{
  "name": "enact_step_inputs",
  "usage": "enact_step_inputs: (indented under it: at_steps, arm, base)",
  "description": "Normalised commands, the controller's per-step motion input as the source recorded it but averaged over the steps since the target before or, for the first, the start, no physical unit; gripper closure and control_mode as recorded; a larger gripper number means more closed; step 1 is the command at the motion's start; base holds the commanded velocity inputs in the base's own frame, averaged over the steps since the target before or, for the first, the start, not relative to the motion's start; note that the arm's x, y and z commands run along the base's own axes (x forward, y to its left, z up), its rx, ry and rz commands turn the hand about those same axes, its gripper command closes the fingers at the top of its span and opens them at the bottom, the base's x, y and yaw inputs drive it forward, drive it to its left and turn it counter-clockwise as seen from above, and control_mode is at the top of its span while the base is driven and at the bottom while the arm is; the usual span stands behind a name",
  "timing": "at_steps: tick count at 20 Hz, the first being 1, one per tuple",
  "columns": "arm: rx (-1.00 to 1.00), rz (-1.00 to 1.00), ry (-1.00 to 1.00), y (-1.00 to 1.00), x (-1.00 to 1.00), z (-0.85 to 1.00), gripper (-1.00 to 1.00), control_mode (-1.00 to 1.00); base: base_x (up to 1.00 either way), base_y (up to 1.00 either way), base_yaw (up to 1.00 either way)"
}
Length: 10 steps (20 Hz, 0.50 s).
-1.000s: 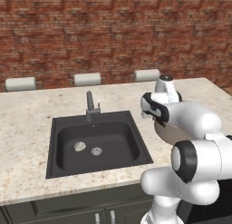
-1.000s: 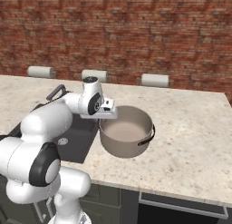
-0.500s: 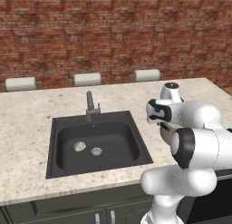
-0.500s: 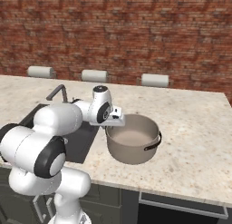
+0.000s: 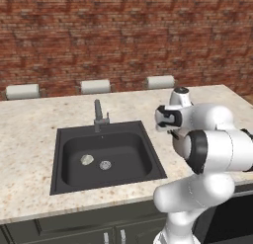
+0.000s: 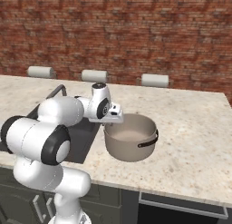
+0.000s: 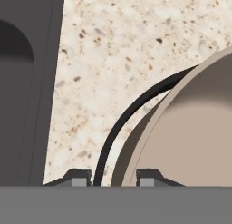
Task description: Dump the garlic from the pot into the sink. Then turn on the water and wash the garlic. Then turn off the water and put the garlic back in the pot.
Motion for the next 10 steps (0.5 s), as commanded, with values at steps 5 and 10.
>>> enact_step_inputs:
  at_steps: [5,10]
  arm:
    - [0.00,0.00,0.01,0.00,-0.02,-0.36,-1.00,-1.00]
    - [0.04,0.00,-0.01,-0.07,-0.57,0.06,-1.00,-1.00]
  base:
    - [0.00,0.00,0.00]
    - [0.00,0.00,0.00]
